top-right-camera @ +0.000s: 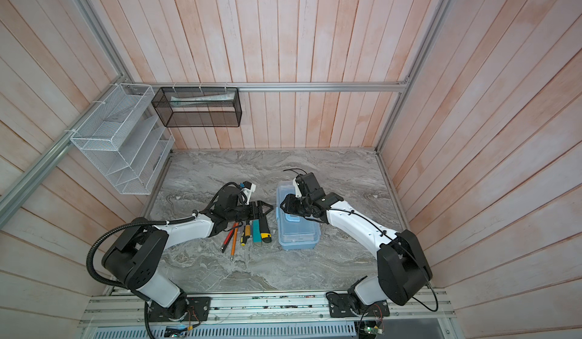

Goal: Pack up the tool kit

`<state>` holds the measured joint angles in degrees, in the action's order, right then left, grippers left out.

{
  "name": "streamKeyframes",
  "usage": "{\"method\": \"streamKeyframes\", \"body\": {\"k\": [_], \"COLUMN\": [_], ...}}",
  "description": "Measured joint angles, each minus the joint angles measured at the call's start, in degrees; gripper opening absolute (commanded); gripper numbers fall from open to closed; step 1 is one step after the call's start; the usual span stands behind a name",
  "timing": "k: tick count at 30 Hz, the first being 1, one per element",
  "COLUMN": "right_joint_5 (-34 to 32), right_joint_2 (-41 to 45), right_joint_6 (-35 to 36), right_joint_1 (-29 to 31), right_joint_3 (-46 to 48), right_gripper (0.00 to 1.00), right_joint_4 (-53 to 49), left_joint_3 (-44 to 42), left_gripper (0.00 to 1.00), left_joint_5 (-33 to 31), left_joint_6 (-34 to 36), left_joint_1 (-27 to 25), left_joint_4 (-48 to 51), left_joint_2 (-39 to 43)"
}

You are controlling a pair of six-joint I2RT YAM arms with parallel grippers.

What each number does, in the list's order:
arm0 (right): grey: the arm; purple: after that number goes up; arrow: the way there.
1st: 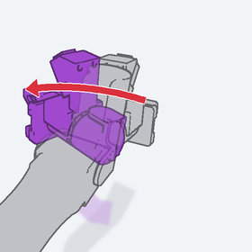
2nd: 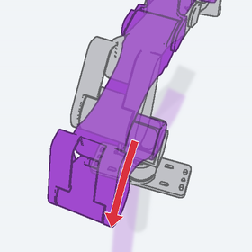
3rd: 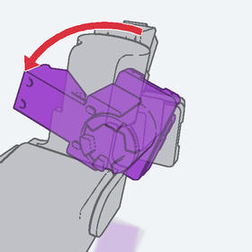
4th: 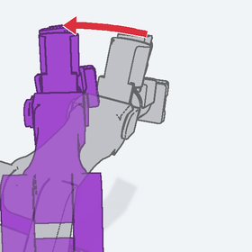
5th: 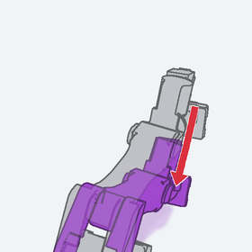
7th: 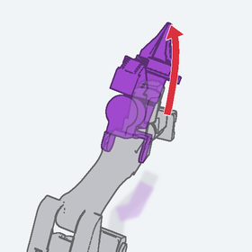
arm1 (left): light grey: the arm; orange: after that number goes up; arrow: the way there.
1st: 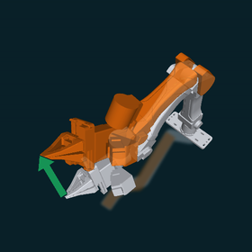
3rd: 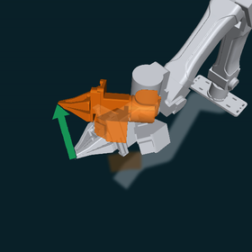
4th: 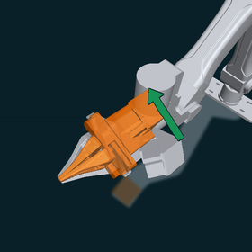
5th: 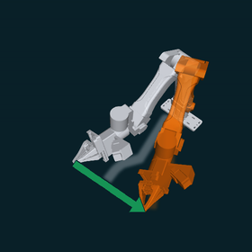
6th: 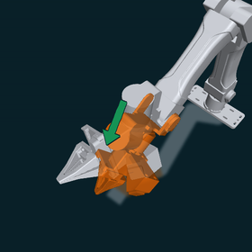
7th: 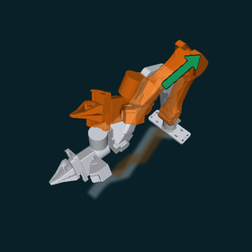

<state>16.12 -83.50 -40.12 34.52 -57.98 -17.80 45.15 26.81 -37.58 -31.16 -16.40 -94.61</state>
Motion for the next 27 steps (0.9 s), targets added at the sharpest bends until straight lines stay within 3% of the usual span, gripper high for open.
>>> {"method": "streamKeyframes", "body": {"k": [7, 13, 19, 27], "right_joint_5": [10.7, 17.0, 18.4, 16.5], "right_joint_2": [0.6, 0.4, -0.3, -4.7], "right_joint_6": [-2.0, -2.4, -0.7, 5.3], "right_joint_1": [-3.5, -5.6, -6.3, -5.4], "right_joint_3": [5.8, 7.2, 6.5, -1.7], "right_gripper": [0.44, 0.43, 0.41, 0.40], "right_joint_4": [10.6, 13.9, 13.4, 2.3], "left_joint_3": [3.3, 5.5, 9.2, 14.9], "left_gripper": [0.77, 0.77, 0.77, 0.78], "left_joint_5": [0.2, -0.1, -0.4, -1.2], "left_joint_6": [0.0, 0.3, 0.7, 1.6], "left_joint_1": [0.4, 1.0, 1.5, 1.4], "left_joint_4": [0.1, 1.4, 4.1, 4.8], "left_joint_2": [-5.0, -7.5, -9.5, -10.7]}}
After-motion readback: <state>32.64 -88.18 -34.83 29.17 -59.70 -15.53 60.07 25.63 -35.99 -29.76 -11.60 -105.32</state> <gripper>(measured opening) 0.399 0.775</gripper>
